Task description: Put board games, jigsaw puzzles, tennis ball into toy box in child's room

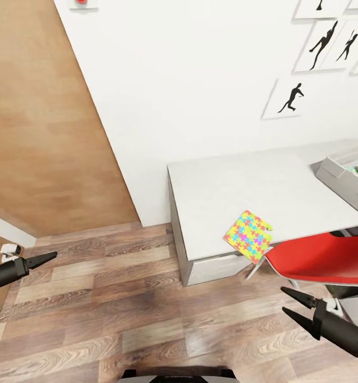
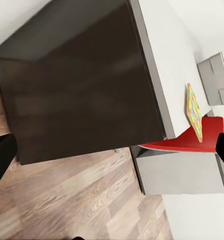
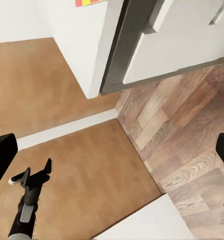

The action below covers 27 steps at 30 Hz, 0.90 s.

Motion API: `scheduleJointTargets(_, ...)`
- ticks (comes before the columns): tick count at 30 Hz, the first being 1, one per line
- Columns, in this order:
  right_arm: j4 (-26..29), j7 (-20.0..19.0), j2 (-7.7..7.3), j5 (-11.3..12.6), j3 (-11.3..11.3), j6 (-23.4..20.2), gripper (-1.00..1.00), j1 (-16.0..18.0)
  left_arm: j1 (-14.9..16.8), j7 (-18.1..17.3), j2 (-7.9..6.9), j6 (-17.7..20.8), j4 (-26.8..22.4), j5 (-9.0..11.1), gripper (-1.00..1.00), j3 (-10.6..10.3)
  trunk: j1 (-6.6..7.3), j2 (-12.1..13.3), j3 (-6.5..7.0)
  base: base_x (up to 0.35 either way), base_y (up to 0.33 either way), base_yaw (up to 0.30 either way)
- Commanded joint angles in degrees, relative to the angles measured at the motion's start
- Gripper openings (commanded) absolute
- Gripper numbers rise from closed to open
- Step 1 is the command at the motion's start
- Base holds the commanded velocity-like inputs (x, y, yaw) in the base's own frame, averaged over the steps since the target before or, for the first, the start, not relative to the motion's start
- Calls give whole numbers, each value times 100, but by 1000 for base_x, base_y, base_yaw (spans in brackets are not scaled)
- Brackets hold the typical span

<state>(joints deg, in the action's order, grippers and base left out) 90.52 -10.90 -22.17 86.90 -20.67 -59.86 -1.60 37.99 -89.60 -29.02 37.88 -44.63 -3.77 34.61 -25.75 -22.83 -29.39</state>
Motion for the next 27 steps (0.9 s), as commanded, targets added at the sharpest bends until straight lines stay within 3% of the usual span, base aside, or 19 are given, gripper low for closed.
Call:
scheduleJointTargets(1, -24, -172, 82, -257, -7, -14, 100, -6, 5, -40, 6, 58, -4, -41, 100, 12, -3, -9, -7, 0, -259, 0)
scheduleJointTargets(2, -59, -388, 209, -646, -13, -14, 100, -3, 2, -40, 11, 53, -5, -43, 100, 12, -3, -9, -7, 0, -272, 0)
scheduleJointTargets(4, -82, -614, 301, -998, -14, -14, 100, 13, 1, -40, 17, 50, -4, -47, 100, 11, -3, -9, -7, 0, -279, 0)
scheduleJointTargets(5, -101, -854, 361, -1291, -12, -14, 100, 25, 0, -40, 21, 48, -7, -49, 100, 8, -3, -9, -7, 0, -287, 0)
scheduleJointTargets(9, -144, -1424, 433, -1721, -5, -14, 100, 43, -2, -40, 26, 42, -4, -53, 100, 4, -3, -9, -7, 0, -291, 0)
scheduleJointTargets(15, -186, -1860, 455, -1889, 14, -14, 100, 51, -8, -40, 53, 36, -2, -66, 100, 3, -3, -9, -7, 0, -295, 0)
scheduleJointTargets(27, -921, -1925, 466, -1856, -1, -14, 100, 155, -14, -40, 161, 42, -3, -84, 100, 1, -3, -9, -7, 0, -297, 0)
